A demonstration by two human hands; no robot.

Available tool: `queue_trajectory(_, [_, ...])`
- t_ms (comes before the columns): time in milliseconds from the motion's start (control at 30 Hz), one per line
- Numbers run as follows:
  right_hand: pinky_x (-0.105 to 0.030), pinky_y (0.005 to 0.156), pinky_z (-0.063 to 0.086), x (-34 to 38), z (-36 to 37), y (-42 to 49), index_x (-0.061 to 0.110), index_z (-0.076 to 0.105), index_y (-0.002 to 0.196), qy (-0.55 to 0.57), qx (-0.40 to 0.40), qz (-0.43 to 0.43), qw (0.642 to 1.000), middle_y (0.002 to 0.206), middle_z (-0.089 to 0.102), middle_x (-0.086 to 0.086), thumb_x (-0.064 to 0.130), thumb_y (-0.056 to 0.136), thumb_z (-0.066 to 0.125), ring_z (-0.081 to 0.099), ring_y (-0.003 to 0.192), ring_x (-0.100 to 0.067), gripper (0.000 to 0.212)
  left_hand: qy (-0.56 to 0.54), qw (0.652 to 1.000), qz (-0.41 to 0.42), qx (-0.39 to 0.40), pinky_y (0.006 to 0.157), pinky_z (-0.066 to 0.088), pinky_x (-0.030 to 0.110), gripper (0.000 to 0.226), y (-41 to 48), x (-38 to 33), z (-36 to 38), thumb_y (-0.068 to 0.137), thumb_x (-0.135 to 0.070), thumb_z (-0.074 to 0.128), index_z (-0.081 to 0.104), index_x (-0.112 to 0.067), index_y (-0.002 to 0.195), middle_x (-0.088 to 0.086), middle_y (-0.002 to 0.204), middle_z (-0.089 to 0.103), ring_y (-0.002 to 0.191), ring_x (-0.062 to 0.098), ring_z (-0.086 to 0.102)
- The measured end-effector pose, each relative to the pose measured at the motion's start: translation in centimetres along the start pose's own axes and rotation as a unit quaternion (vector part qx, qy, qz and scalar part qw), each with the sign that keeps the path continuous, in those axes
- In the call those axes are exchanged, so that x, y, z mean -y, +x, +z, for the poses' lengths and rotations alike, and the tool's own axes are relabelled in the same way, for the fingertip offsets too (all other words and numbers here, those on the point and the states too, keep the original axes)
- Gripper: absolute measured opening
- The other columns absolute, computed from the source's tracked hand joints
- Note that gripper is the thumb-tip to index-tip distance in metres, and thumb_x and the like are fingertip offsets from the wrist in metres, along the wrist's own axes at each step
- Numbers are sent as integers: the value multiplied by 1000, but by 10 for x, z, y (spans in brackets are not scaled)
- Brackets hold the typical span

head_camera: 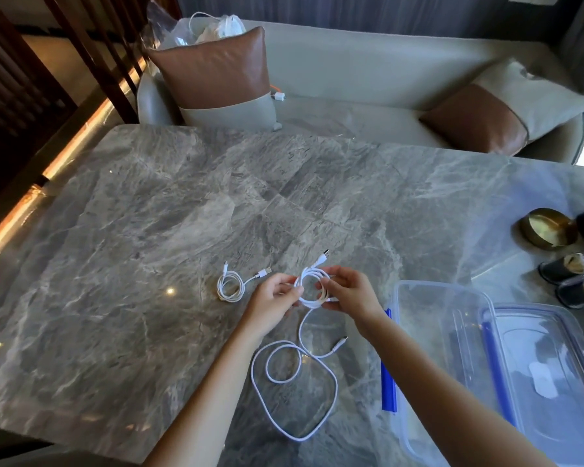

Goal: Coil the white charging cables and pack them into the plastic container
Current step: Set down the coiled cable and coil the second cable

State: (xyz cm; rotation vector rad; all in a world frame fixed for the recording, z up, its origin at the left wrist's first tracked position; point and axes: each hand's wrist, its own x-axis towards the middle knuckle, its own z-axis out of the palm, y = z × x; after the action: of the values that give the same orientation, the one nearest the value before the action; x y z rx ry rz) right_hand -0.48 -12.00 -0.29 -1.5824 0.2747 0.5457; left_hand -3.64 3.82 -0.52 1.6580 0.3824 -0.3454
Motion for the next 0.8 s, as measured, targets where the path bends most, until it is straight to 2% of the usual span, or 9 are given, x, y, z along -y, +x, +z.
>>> queue_trajectory(33, [-21,53,56,0,0,10,1,63,105,-5,-14,4,1000,76,63,-9,5,91,55,61,56,-8,16,9,1000,5,-14,66,46,24,11,10,2,1,86,-9,61,58,-11,96,2,75,60,58,0,59])
queue_trajectory(100, [-20,49,55,-1,-1,28,1,64,101,-12,-35,8,999,73,62,-7,3,90,56,60,50,-5,14,34,999,5,-40,77,49,33,13,31,5,5,83,-8,63,58,-11,95,5,78,60,68,12,60])
queue_trajectory(167, [-21,49,56,-4,-2,45,3,65,97,-19,-55,15,998,71,63,-4,1,88,56,61,52,-5,13,74,995,2,-63,82,49,39,14,52,10,9,82,-10,64,59,-13,94,9,83,63,77,21,58])
queue_trajectory(300, [-40,72,59,-17,-8,73,5,69,92,-82,-124,23,989,87,71,-16,1,82,61,66,75,-24,14,146,983,10,-110,74,48,33,14,81,20,21,78,-10,67,61,-10,91,16,87,70,72,19,57])
queue_trajectory(467, [-23,69,48,-27,-11,88,16,70,79,-174,-176,9,969,85,74,-6,7,76,68,62,72,-12,9,215,968,22,-126,67,47,33,10,95,28,36,79,-12,66,61,-8,88,14,85,70,72,26,62])
queue_trajectory(533, [-21,70,44,-30,-11,92,17,71,81,-188,-179,13,966,86,74,-4,8,75,67,62,75,-12,11,254,958,26,-132,65,44,30,9,98,28,39,81,-15,65,61,-10,88,10,87,71,74,24,62])
queue_trajectory(633, [-23,73,46,-32,-10,93,18,71,89,-195,-177,8,965,88,73,-2,11,76,65,65,83,-16,16,293,946,30,-136,74,49,36,8,101,23,40,83,-18,62,61,-13,88,8,93,71,84,27,64])
queue_trajectory(733, [-34,88,48,-34,-5,88,15,62,109,-204,-181,-14,962,108,64,-7,15,79,63,60,98,-20,30,309,941,39,-132,83,48,42,12,102,21,37,82,-19,63,64,-12,92,12,102,62,92,30,61])
queue_trajectory(800, [-37,90,47,-35,-3,77,14,55,116,-203,-220,-58,952,116,55,-6,13,83,58,52,107,-22,33,303,944,40,-121,89,46,40,19,99,22,36,83,-21,63,63,-9,98,15,109,58,100,31,58])
